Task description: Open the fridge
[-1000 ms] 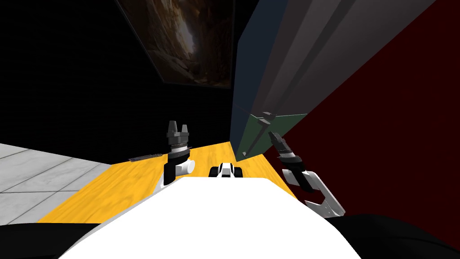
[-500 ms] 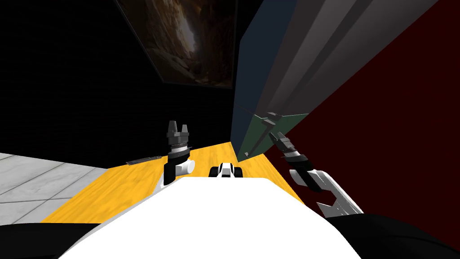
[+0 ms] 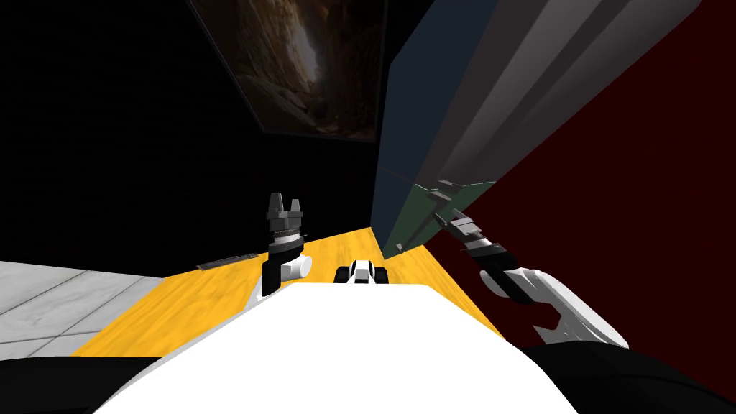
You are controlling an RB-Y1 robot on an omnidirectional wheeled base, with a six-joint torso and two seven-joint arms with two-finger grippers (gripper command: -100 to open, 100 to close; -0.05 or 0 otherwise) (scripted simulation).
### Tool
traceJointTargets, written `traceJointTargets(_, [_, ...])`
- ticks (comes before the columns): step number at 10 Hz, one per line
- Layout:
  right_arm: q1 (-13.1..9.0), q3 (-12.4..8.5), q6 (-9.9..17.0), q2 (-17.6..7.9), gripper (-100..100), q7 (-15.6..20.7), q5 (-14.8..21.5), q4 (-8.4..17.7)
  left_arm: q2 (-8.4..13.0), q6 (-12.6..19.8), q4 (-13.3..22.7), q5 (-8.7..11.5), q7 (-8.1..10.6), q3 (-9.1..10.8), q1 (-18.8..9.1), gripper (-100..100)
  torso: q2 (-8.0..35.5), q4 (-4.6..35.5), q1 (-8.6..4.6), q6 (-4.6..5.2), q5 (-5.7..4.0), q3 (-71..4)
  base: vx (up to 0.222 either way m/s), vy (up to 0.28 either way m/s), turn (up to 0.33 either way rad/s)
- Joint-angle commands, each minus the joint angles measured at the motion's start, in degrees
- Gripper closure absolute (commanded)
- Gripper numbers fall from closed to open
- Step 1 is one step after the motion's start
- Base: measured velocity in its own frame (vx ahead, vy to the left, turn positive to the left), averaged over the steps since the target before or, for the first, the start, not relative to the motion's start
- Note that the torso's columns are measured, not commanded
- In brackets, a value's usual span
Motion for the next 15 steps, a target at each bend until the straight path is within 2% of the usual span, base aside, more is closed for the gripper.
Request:
traceJointTargets(1, [0.9, -2.7, 1.2, -4.2, -100, 2.7, 3.7, 1.2, 0.0, 0.0, 0.0, 0.0, 0.00, 0.00, 0.0, 0, 0.0, 0.0, -0.07, 0.01, -0.02, 0.0, 0.021, 0.117, -0.047])
traceJointTargets(7, [2.1, -7.6, 3.0, -11.8, -100, 7.9, 10.7, 4.4, 0.0, 0.0, 0.0, 0.0, 0.00, 0.00, 0.0, 0, 0.1, 0.0, -0.08, 0.01, -0.03, 0.0, 0.017, 0.107, -0.046])
traceJointTargets(8, [2.2, -7.2, 3.0, -11.2, -100, 7.0, 9.8, 3.8, 0.0, 0.0, 0.0, 0.0, 0.00, 0.00, 0.0, 0, 0.1, 0.0, -0.04, 0.01, -0.02, 0.1, 0.001, 0.044, -0.014])
traceJointTargets(9, [2.9, -8.2, 3.0, -12.2, -100, 6.4, 9.6, 3.2, 0.0, 0.0, 0.0, 0.0, 0.00, 0.01, 0.0, 0, 0.1, 0.0, -0.16, 0.00, -0.05, 0.1, 0.103, 0.033, -0.078])
traceJointTargets(11, [2.9, -8.0, 3.1, -12.1, -100, 6.5, 9.7, 3.1, 0.0, 0.0, 0.0, 0.0, 0.00, 0.01, 0.0, 0, -0.3, -0.1, -0.05, -0.02, -0.02, -0.2, 0.118, 0.026, -0.036])
traceJointTargets(12, [2.3, -7.3, 3.1, -11.5, 100, 7.0, 9.9, 3.7, 0.0, 0.0, 0.0, 0.0, 0.00, 0.01, 0.0, 0, 0.0, 0.0, -0.07, -0.02, -0.02, 0.0, -0.093, -0.031, 0.072])
traceJointTargets(13, [2.5, -7.9, 3.4, -11.8, 100, 6.7, 9.8, 3.4, 0.0, 0.0, 0.0, 0.0, 0.00, 0.01, 0.0, 0, 0.5, 0.0, -0.08, -0.12, -0.13, 0.4, -0.054, -0.032, 0.033])
traceJointTargets(15, [2.7, -7.3, 1.8, -11.6, 100, 6.9, 9.2, 0.9, 0.0, 0.0, 0.0, 0.0, 0.00, 0.02, 0.0, 0, 0.4, 0.1, -0.02, 0.07, 0.01, 0.3, -0.101, -0.202, 0.023])
